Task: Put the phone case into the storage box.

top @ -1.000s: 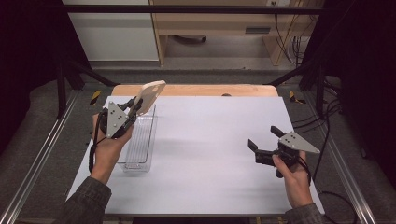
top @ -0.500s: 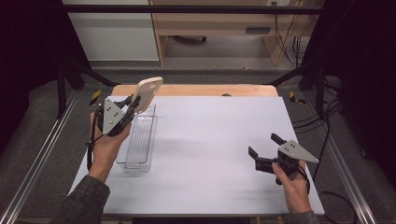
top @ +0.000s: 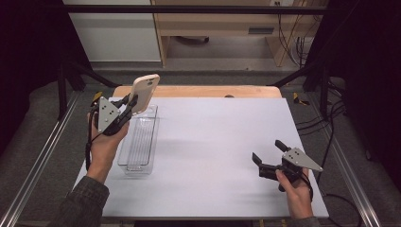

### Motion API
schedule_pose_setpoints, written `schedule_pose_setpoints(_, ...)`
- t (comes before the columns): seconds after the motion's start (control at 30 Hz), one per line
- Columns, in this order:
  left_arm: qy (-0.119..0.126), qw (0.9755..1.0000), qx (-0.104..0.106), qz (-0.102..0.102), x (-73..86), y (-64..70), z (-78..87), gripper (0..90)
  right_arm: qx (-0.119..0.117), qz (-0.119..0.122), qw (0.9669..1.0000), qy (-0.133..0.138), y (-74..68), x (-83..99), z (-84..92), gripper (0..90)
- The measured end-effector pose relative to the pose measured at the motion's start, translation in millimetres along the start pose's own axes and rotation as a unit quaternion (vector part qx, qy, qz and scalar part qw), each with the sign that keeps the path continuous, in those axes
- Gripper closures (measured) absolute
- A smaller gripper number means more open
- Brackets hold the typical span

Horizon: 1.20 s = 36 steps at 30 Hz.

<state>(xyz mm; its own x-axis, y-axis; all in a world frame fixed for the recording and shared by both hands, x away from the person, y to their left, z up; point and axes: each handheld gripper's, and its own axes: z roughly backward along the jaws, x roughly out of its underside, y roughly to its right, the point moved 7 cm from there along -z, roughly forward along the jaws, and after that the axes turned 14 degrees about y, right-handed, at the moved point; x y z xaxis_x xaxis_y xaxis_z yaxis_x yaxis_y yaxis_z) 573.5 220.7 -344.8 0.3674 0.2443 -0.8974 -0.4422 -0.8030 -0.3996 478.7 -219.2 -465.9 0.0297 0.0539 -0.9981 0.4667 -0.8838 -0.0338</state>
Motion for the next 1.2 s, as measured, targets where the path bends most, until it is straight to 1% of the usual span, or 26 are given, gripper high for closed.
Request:
schedule_pose_setpoints(0.1, 0.005, 0.9999, -0.001, 0.013, -0.5, -1.7, -1.0, 79.2, 0.002, -0.003, 1.0000, 0.002, 1.0, 1.4, 1.0, 2.5)
schedule_pose_setpoints(0.13, 0.005, 0.9999, -0.001, 0.014, -0.5, -2.4, -1.3, 79.2, 0.004, -0.003, 1.0000, 0.005, 1.7, 1.7, 1.3, 2.5)
schedule_pose_setpoints(0.23, 0.005, 0.9998, -0.002, 0.017, -0.2, -3.4, -2.8, 79.2, 0.008, -0.005, 0.9999, 0.007, 3.4, 3.5, 2.6, 2.5)
schedule_pose_setpoints(0.27, 0.005, 0.9998, -0.002, 0.018, -0.1, -3.9, -3.0, 79.2, 0.010, -0.012, 0.9998, 0.011, 3.9, 4.0, 2.6, 2.5)
schedule_pose_setpoints(0.37, 0.006, 0.9997, -0.002, 0.022, -0.1, -4.6, -4.0, 79.2, 0.012, -0.015, 0.9997, 0.013, 5.0, 7.0, 2.5, 2.5)
schedule_pose_setpoints(0.5, 0.006, 0.9997, -0.002, 0.025, 0.3, -5.1, -5.7, 79.2, 0.013, -0.013, 0.9998, 0.010, 5.4, 11.0, 2.7, 2.5)
schedule_pose_setpoints(0.57, 0.005, 0.9997, 0.000, 0.023, 1.2, -5.6, -6.3, 79.2, 0.014, -0.014, 0.9997, 0.011, 5.4, 11.7, 3.0, 2.5)
schedule_pose_setpoints(0.63, 0.001, 0.9998, 0.000, 0.018, 4.0, -7.0, -6.3, 79.2, 0.014, -0.011, 0.9998, 0.012, 5.4, 12.4, 3.6, 2.5)
schedule_pose_setpoints(0.73, 0.000, 0.9996, -0.005, 0.030, 9.6, -10.4, -6.1, 79.2, 0.016, -0.009, 0.9998, 0.010, 6.0, 14.8, 4.5, 2.5)
schedule_pose_setpoints(1.03, -0.001, 0.9986, -0.014, 0.051, 19.7, -16.3, -8.3, 79.2, 0.018, -0.011, 0.9997, 0.010, 6.8, 17.9, 5.6, 2.5)
schedule_pose_setpoints(1.17, 0.000, 0.9983, -0.015, 0.057, 22.4, -18.0, -9.8, 79.2, 0.019, -0.009, 0.9997, 0.010, 7.3, 18.8, 5.8, 2.5)
schedule_pose_setpoints(1.2, 0.002, 0.9984, -0.016, 0.055, 22.8, -19.2, -10.4, 79.2, 0.019, -0.009, 0.9997, 0.009, 7.6, 19.1, 6.0, 2.5)
